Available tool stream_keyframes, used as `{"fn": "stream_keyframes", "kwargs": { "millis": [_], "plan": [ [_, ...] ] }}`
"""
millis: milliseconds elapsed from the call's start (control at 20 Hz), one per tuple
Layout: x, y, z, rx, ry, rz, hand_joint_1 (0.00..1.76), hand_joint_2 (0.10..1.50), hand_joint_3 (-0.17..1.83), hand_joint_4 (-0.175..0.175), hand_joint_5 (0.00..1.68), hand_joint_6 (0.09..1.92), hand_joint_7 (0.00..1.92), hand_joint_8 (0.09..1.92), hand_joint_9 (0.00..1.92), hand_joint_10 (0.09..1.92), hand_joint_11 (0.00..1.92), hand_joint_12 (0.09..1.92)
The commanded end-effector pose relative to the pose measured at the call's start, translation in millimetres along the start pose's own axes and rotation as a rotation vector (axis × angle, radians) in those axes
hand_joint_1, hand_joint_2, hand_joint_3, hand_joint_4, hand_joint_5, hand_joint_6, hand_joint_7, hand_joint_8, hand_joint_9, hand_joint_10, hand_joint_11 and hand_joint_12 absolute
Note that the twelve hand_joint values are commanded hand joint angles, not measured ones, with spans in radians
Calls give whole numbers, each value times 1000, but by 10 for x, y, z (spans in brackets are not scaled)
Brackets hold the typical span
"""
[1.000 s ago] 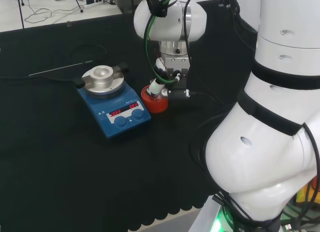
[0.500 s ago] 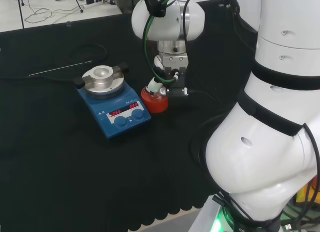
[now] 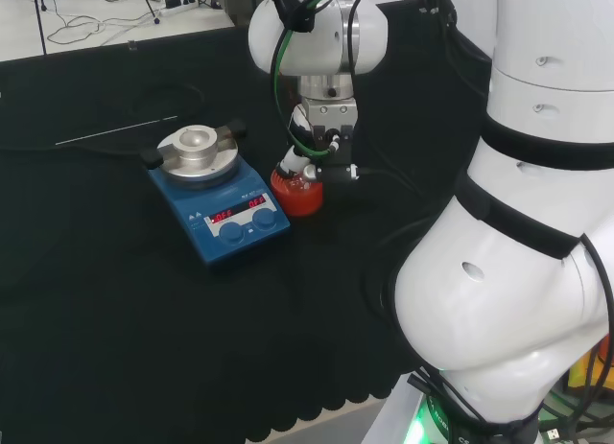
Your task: Pick up the round-bottom flask.
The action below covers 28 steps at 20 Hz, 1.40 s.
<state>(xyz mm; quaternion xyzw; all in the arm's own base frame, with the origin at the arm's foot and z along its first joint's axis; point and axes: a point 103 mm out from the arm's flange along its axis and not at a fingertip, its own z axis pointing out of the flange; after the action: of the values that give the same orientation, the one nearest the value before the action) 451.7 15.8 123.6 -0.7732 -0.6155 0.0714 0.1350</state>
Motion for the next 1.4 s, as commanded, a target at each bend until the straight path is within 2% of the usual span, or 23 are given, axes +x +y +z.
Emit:
{"fn": "stream_keyframes", "kwargs": {
  "millis": [50,100,150,250,400,600,750,850,900,950,1000,1050,1100,1200,1400],
  "plan": [
    [-23,-1,27,26,25,10,1038,967,157,75,1002,868,419,720,614,637,380,1327],
    [-44,-1,32,34,33,8,1024,914,207,16,940,850,410,714,613,628,378,1322],
    [-42,-6,37,37,35,6,1011,839,308,-22,861,849,392,714,601,626,368,1322],
    [-51,-14,38,39,41,9,996,702,524,-51,737,860,360,722,574,638,343,1336],
    [-112,-16,45,49,29,9,986,625,640,-57,642,849,336,728,552,648,325,1347],
    [-142,-31,37,49,34,8,983,601,675,-56,624,839,322,735,541,659,316,1353],
    [-153,-38,7,39,32,7,981,595,684,-58,644,842,318,738,537,664,314,1355],
    [-172,-46,-17,16,30,5,979,595,690,-62,764,826,318,743,535,670,314,1358],
    [-165,-50,-28,8,29,4,1007,685,597,23,888,850,326,751,542,677,318,1360],
    [-153,-55,-36,3,29,4,1032,770,490,92,985,853,337,754,554,679,329,1356],
    [-146,-59,-43,0,24,1,1045,835,401,133,1040,855,346,753,564,676,338,1351],
    [-135,-62,-45,-2,20,-2,1052,873,346,155,1067,856,353,751,573,674,345,1349],
    [-124,-66,-45,0,15,-4,1055,894,315,166,1081,856,358,750,578,672,351,1348],
    [-113,-90,-53,-41,7,-12,1060,907,293,174,1099,844,371,748,589,667,362,1343],
    [-118,-95,-131,-31,-4,-6,1110,729,603,108,1172,832,487,702,695,597,443,1303]
  ]
}}
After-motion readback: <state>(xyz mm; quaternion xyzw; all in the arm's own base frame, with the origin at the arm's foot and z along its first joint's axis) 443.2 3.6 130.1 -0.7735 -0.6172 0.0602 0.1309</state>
